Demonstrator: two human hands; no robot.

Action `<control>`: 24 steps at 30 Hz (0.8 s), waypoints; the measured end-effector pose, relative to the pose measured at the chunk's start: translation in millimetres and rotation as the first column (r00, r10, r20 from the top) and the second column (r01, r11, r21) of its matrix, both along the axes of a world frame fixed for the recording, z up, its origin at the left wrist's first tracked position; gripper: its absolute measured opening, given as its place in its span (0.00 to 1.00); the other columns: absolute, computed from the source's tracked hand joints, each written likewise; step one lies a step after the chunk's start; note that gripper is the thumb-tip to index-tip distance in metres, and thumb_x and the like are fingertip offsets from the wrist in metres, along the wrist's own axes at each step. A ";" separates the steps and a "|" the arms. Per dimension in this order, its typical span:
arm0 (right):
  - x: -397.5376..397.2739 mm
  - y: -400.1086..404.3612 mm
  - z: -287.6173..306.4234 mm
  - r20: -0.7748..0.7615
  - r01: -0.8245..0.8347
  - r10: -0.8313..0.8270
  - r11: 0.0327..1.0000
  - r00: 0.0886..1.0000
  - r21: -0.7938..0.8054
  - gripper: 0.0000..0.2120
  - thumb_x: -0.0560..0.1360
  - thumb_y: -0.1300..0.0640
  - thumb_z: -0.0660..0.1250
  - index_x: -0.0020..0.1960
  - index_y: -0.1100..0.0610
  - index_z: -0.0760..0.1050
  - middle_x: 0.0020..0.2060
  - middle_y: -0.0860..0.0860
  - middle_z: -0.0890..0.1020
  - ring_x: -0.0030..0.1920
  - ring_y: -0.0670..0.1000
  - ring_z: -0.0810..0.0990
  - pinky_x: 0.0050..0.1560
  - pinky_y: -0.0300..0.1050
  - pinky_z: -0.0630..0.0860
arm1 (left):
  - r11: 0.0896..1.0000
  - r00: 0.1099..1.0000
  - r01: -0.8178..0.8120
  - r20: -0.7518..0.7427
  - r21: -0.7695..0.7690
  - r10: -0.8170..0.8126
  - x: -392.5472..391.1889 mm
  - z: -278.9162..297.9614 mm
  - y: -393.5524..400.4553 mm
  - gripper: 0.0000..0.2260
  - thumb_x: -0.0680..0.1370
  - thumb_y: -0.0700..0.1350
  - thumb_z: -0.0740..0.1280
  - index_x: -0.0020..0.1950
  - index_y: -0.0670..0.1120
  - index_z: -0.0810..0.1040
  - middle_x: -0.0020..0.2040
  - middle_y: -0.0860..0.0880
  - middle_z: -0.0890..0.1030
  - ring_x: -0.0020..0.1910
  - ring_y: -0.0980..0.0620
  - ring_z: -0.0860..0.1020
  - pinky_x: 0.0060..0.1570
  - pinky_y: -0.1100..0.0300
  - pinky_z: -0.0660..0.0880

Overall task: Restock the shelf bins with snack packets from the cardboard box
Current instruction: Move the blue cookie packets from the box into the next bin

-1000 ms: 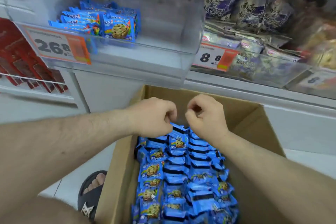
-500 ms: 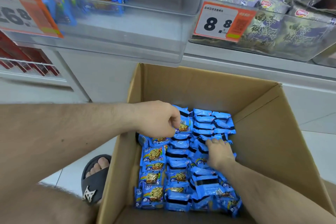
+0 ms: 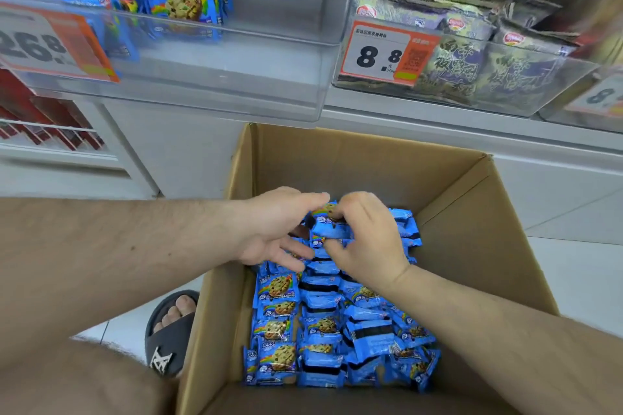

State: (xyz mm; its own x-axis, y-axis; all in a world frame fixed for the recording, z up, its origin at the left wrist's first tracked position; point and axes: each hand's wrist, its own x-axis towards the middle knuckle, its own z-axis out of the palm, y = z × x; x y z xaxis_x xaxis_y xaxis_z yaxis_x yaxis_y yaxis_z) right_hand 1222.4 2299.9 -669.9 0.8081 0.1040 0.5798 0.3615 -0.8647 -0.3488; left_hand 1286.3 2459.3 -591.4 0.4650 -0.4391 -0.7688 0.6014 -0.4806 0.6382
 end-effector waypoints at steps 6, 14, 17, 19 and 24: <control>-13.3 -12.5 -16.7 -0.214 -0.046 0.074 0.990 0.974 0.132 0.16 0.62 0.58 0.62 0.50 0.60 0.70 0.46 0.54 0.73 0.48 0.52 0.70 0.51 0.41 0.67 | 0.989 0.975 -0.145 0.168 -0.014 0.145 1.9 -13.7 7.8 0.10 0.76 0.38 0.70 0.54 0.50 0.75 0.59 0.43 0.76 0.52 0.45 0.81 0.36 0.55 0.82; -50.8 -90.0 -105.7 -0.852 -0.043 -0.485 0.864 0.197 -0.502 0.14 0.78 0.61 0.61 0.63 0.52 0.71 0.55 0.54 0.77 0.49 0.56 0.76 0.48 0.51 0.75 | 0.993 0.962 0.075 0.255 0.090 -0.095 8.7 -25.3 13.3 0.15 0.75 0.35 0.71 0.49 0.56 0.77 0.60 0.44 0.74 0.48 0.49 0.78 0.36 0.60 0.80; -53.7 -90.7 -126.8 -0.798 -0.156 -0.559 0.788 0.223 -0.596 0.25 0.77 0.63 0.63 0.72 0.51 0.65 0.59 0.54 0.77 0.58 0.57 0.75 0.57 0.53 0.72 | 0.993 0.966 0.077 0.240 0.093 -0.098 14.1 -28.2 12.9 0.16 0.75 0.34 0.71 0.48 0.56 0.77 0.62 0.45 0.74 0.54 0.45 0.80 0.37 0.60 0.80; -50.5 -87.9 -134.5 -0.781 -0.219 -0.568 0.753 0.259 -0.620 0.29 0.76 0.62 0.64 0.75 0.51 0.61 0.57 0.54 0.79 0.59 0.58 0.75 0.60 0.53 0.69 | 0.994 0.970 0.070 0.225 0.086 -0.088 17.8 -29.6 13.7 0.17 0.74 0.33 0.71 0.48 0.56 0.77 0.63 0.44 0.74 0.55 0.45 0.80 0.38 0.59 0.80; -44.6 -77.5 -140.3 -0.741 -0.353 -0.546 0.654 0.392 -0.669 0.20 0.76 0.66 0.60 0.67 0.55 0.68 0.54 0.55 0.80 0.56 0.58 0.77 0.62 0.53 0.67 | 0.996 0.976 0.054 0.205 0.076 -0.069 22.7 -30.1 15.3 0.21 0.72 0.28 0.69 0.48 0.55 0.78 0.61 0.42 0.75 0.56 0.42 0.80 0.39 0.58 0.80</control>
